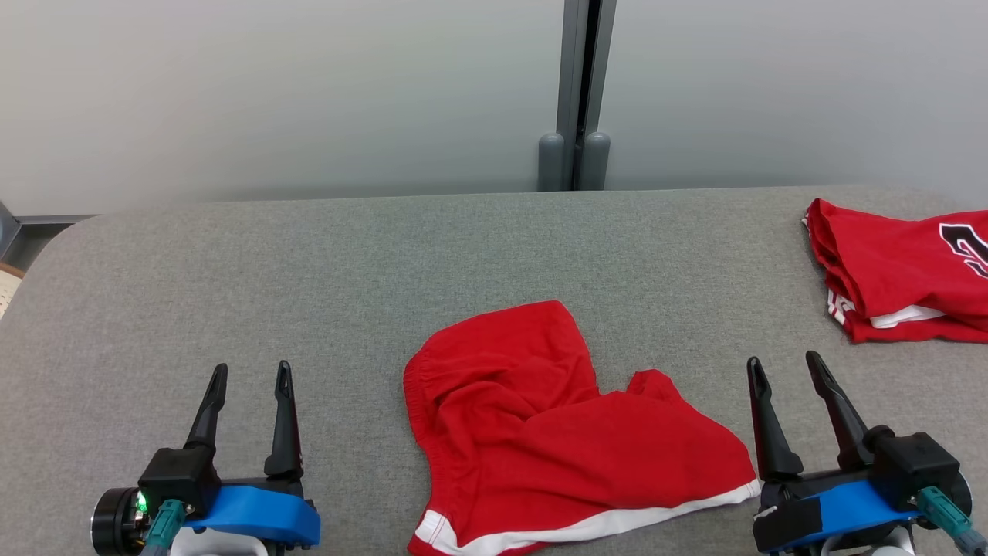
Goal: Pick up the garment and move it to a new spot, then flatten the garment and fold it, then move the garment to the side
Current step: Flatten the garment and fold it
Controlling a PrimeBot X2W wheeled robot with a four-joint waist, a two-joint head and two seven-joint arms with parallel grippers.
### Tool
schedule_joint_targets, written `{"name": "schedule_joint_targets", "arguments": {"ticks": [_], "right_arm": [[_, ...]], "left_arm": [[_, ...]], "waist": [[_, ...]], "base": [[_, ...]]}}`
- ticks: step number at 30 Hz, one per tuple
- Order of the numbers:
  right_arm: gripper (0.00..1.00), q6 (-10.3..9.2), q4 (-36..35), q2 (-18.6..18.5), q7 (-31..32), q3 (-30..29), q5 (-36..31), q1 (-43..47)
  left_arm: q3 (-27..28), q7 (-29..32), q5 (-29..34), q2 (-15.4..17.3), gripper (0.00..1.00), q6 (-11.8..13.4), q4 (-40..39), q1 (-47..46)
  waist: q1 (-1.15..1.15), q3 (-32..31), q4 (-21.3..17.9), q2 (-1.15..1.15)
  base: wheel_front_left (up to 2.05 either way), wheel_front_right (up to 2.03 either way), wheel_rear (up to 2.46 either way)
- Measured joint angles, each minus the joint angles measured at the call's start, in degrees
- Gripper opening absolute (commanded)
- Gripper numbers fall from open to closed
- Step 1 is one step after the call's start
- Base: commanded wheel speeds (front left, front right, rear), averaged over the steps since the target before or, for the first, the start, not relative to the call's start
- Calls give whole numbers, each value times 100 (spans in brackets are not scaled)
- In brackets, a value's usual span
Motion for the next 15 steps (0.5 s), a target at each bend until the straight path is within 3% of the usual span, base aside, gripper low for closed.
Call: {"name": "schedule_joint_targets", "arguments": {"ticks": [7, 15], "right_arm": [[100, 0, 181, 9, 0, -63, -2, 3], [100, 0, 769, -129, 1, -242, -19, 24]], "left_arm": [[-154, 0, 12, -3, 100, -54, -11, 1], [-943, 1, 96, -12, 100, -159, 143, 47]], "waist": [[0, -6, 11, 0], [0, -35, 21, 0]], "base": [[0, 0, 0], [0, 0, 0]]}}
